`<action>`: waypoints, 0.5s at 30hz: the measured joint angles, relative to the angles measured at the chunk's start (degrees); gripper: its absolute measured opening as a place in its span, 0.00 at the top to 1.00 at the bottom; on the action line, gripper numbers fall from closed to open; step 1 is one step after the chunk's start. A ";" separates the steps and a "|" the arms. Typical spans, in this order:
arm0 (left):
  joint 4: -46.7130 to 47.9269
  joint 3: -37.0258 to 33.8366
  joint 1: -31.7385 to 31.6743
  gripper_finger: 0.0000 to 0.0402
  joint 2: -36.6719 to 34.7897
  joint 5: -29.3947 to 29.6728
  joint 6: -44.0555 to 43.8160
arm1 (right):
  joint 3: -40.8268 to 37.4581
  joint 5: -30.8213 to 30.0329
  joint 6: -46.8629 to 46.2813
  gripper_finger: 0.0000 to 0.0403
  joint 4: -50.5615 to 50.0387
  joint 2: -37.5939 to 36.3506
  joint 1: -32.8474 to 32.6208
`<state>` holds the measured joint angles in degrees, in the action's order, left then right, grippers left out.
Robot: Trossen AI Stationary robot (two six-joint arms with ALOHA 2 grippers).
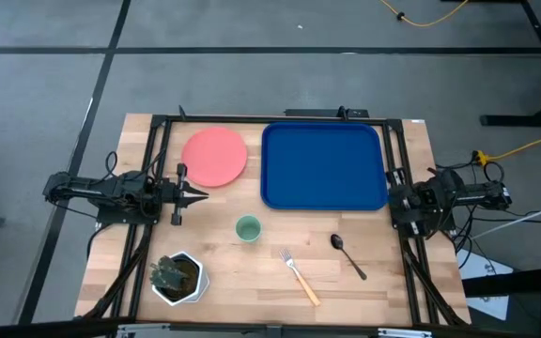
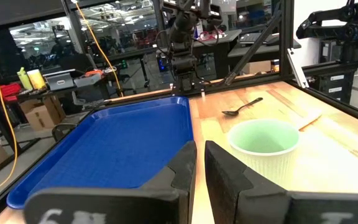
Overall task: Pick and place plate/cup/fork/spoon on tray
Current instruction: Put the black spoon on the right side of the dark blue tray
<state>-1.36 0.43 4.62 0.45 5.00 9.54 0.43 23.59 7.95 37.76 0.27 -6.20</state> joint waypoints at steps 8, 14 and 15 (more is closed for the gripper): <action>-0.04 0.00 0.02 0.93 0.02 0.05 0.38 | 0.00 -12.00 -1.14 0.68 0.33 -0.02 0.04; -5.78 0.00 0.00 0.93 0.02 2.57 16.07 | -0.02 -15.59 -5.90 0.68 -2.35 0.00 0.04; -7.85 0.00 0.00 0.93 0.02 0.89 15.78 | -0.02 -15.53 -6.41 0.68 -2.30 0.00 0.04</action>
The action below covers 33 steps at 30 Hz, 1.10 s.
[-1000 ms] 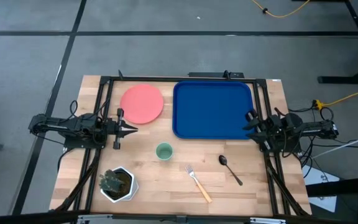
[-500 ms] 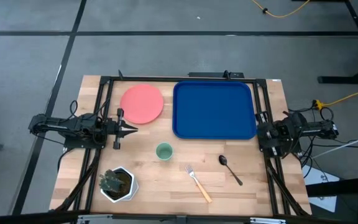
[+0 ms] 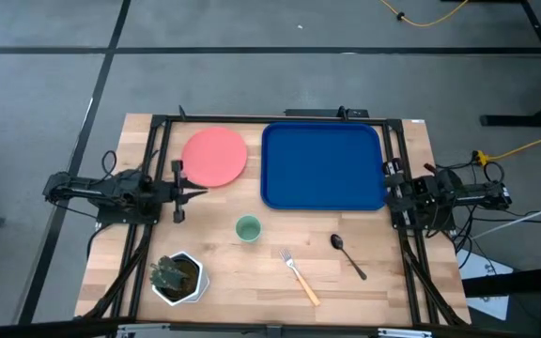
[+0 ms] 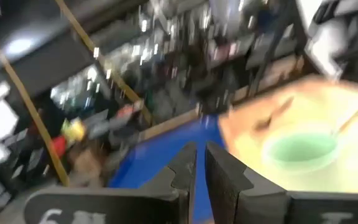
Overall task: Pick and place plate/cup/fork/spoon on tray
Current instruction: Put the black spoon on the right side of the dark blue tray
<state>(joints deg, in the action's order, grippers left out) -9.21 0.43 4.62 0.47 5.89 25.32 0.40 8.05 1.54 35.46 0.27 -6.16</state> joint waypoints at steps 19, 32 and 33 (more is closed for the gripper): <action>-10.29 0.00 0.00 0.93 0.00 -11.41 -13.26 | 32.08 16.12 -12.98 0.68 -10.89 28.30 -10.80; -4.24 0.00 0.00 0.93 0.01 -7.75 -13.37 | 66.49 -3.89 -60.95 0.68 -100.50 66.60 -23.31; -4.24 0.00 0.00 0.93 0.00 -7.32 -13.37 | 66.39 -3.93 -63.66 0.68 -100.27 68.72 -24.50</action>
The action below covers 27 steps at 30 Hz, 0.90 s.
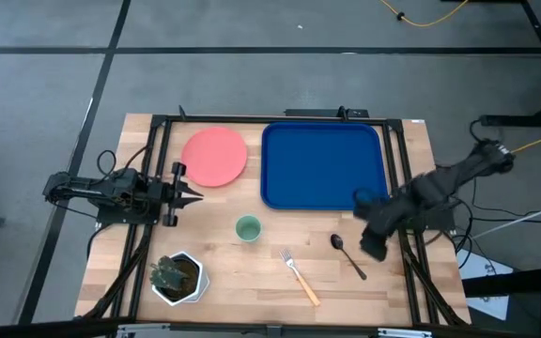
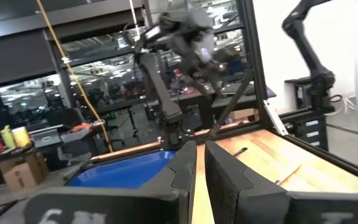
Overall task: Pick and place plate/cup/fork/spoon on tray
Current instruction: Put the black spoon on the right side of the dark blue tray
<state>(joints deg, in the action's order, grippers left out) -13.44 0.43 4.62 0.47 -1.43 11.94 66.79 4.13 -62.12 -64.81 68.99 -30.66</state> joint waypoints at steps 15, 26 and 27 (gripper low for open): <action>0.61 0.00 0.00 0.93 0.00 0.78 -1.34 | -1.16 -3.63 -15.50 0.68 5.50 24.94 -9.00; 0.80 0.00 0.00 0.93 0.00 0.76 -2.91 | -1.52 -7.13 -15.43 0.68 5.28 31.39 -8.72; 0.80 0.00 0.00 0.93 0.00 0.76 -2.90 | -1.63 -7.13 -15.44 0.68 5.31 31.39 -8.61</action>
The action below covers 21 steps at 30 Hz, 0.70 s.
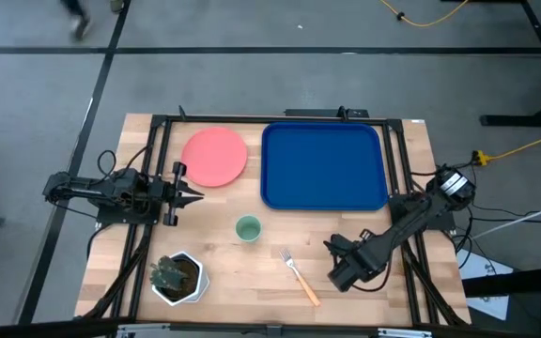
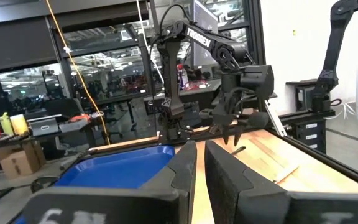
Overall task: Pick and place plate/cup/fork/spoon on tray
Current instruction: Put the black spoon on the right side of the dark blue tray
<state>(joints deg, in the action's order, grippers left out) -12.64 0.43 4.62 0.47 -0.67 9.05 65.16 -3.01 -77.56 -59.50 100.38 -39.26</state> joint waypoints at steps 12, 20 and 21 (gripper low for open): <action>0.20 0.00 0.01 0.93 0.00 0.11 0.06 | -8.62 1.49 0.10 0.68 7.82 -0.02 1.34; 0.20 0.00 0.00 0.93 0.00 0.18 0.08 | -12.74 2.93 1.55 0.68 13.21 -0.57 3.08; 0.20 0.00 0.00 0.93 0.00 0.20 0.08 | -12.78 3.13 1.55 0.68 13.18 -0.57 3.24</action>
<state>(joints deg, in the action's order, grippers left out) -12.45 0.43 4.62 0.47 -0.47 9.13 52.38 0.12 -76.01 -46.32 99.81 -36.02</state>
